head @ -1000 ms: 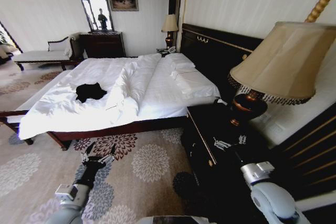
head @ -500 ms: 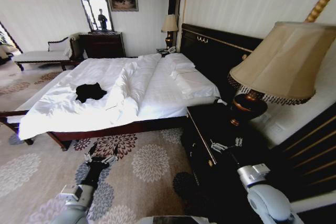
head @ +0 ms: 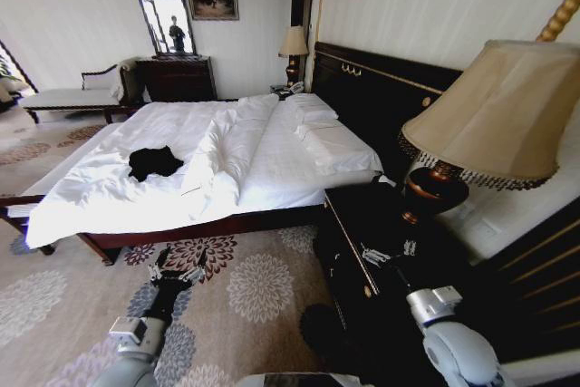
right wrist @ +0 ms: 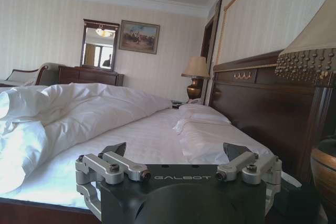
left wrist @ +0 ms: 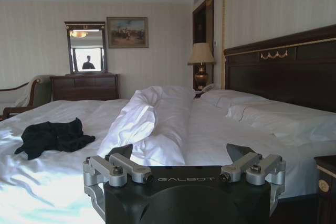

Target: Fold the clothes on the bed.

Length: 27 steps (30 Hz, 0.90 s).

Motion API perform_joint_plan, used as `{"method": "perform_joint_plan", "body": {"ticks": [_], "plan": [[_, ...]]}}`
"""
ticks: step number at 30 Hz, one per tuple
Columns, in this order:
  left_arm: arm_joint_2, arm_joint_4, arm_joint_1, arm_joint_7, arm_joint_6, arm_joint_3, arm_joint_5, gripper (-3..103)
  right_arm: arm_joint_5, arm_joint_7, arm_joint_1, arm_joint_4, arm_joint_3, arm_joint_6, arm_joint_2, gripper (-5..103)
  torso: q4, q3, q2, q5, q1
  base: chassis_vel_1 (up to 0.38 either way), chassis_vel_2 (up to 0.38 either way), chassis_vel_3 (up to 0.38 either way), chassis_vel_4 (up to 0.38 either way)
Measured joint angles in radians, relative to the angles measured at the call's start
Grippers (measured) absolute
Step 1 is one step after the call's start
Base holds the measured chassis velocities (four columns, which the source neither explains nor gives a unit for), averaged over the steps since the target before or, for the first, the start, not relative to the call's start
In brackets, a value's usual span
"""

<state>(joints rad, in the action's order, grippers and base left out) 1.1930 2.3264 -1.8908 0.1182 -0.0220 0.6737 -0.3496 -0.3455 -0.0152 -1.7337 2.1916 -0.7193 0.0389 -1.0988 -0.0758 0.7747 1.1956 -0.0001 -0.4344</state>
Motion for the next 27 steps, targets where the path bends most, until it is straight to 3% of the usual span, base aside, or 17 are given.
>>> {"method": "perform_joint_plan", "body": {"ticks": [27], "plan": [[0.003, 0.003, 0.003, 0.005, 0.010, -0.027, 0.013, 100, 0.020, 0.009, 0.000, -0.006, 0.008, -0.007, -0.026, 100, 0.0000, 0.000, 0.000, 0.0001, 0.000, -0.090, 0.093, 0.096, -0.092]]}}
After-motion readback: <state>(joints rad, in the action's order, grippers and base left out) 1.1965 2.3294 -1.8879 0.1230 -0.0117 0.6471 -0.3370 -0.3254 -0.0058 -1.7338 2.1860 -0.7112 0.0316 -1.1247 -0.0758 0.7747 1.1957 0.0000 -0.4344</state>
